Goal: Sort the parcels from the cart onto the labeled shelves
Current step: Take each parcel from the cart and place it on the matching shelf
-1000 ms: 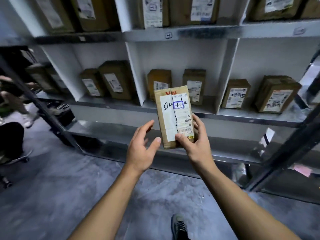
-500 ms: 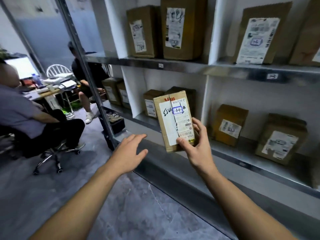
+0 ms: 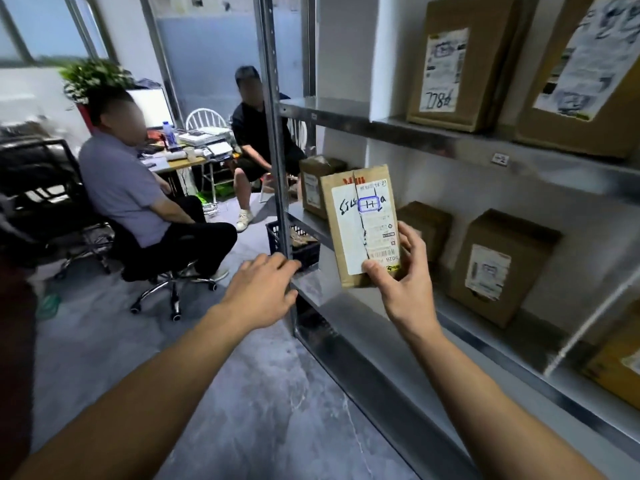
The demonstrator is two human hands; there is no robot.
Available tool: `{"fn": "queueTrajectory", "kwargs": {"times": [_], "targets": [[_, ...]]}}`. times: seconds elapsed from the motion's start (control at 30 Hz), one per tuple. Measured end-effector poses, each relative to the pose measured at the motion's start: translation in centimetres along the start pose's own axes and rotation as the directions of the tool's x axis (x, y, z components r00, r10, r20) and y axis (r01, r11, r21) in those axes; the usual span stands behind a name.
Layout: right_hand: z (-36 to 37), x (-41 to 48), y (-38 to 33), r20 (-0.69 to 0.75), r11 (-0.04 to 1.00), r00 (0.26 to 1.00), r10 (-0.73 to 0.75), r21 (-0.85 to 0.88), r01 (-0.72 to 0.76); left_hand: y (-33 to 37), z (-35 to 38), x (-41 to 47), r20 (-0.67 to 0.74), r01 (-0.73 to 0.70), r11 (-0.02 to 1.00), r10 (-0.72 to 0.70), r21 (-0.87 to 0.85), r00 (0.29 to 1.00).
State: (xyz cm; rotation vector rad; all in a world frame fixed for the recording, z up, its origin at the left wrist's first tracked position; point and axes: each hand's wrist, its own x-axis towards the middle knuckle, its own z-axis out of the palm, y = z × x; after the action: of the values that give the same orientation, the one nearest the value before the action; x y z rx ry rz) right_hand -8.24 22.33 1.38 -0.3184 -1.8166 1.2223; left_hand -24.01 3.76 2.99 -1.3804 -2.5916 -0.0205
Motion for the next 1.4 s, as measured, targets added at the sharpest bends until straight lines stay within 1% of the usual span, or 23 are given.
{"fn": "queueTrajectory", "kwargs": {"times": [0.1, 0.2, 0.37, 0.47, 0.6, 0.83, 0.9, 0.97, 1.07, 1.17, 1.3, 1.4], "targets": [[4.7, 3.6, 0.3, -0.058, 1.0, 0.998, -0.017, 0.003, 0.017, -4.8, 0.2, 3.5, -0.017, -0.018, 1.0, 0.018, -0.011, 1.0], [8.6, 7.3, 0.1, -0.126, 1.0, 0.992, 0.008, -0.02, -0.01, -9.3, -0.3, 7.3, -0.019, -0.059, 0.997, 0.058, -0.043, 0.998], [13.5, 13.4, -0.2, -0.212, 1.0, 0.977, -0.017, -0.024, 0.012, -14.9, -1.0, 14.0, -0.082, -0.122, 0.988, 0.115, -0.09, 0.99], [15.8, 16.9, -0.9, -0.243, 1.0, 0.97, -0.024, -0.022, 0.019, -17.1, -1.3, 17.8, -0.107, -0.144, 0.98, 0.13, -0.137, 0.986], [18.2, 22.6, -1.2, -0.263, 0.995, 0.96, -0.094, -0.062, 0.08, -19.4, -1.6, 23.7, -0.155, -0.181, 0.971, 0.157, -0.155, 0.975], [20.2, 32.8, 1.0, -0.311, 0.986, 0.94, -0.144, -0.13, 0.108, -22.0, -0.9, 34.5, -0.231, -0.236, 0.956, 0.194, -0.173, 0.953], [20.7, 34.9, 1.1, -0.34, 0.98, 0.924, -0.175, -0.148, 0.132, -22.4, -1.0, 36.9, -0.276, -0.261, 0.949, 0.207, -0.176, 0.939], [21.5, 37.6, 1.6, -0.381, 0.974, 0.901, -0.208, -0.167, 0.154, -23.3, -1.2, 39.6, -0.335, -0.281, 0.936, 0.2, -0.214, 0.921], [23.2, 40.7, 2.3, -0.414, 0.983, 0.895, -0.165, -0.14, 0.117, -24.6, -1.3, 42.9, -0.362, -0.302, 0.923, 0.204, -0.24, 0.91], [25.1, 43.7, 3.5, -0.45, 0.982, 0.88, -0.148, -0.176, 0.076, -26.1, -1.5, 45.8, -0.405, -0.355, 0.896, 0.23, -0.267, 0.885], [27.2, 47.1, 4.8, -0.531, 0.965, 0.833, -0.154, -0.263, 0.01, -28.9, -1.5, 49.4, -0.439, -0.449, 0.836, 0.291, -0.316, 0.85], [28.6, 48.3, 5.2, -0.544, 0.931, 0.832, -0.113, -0.35, -0.102, -31.4, -1.3, 51.8, -0.454, -0.524, 0.79, 0.358, -0.319, 0.816]]}}
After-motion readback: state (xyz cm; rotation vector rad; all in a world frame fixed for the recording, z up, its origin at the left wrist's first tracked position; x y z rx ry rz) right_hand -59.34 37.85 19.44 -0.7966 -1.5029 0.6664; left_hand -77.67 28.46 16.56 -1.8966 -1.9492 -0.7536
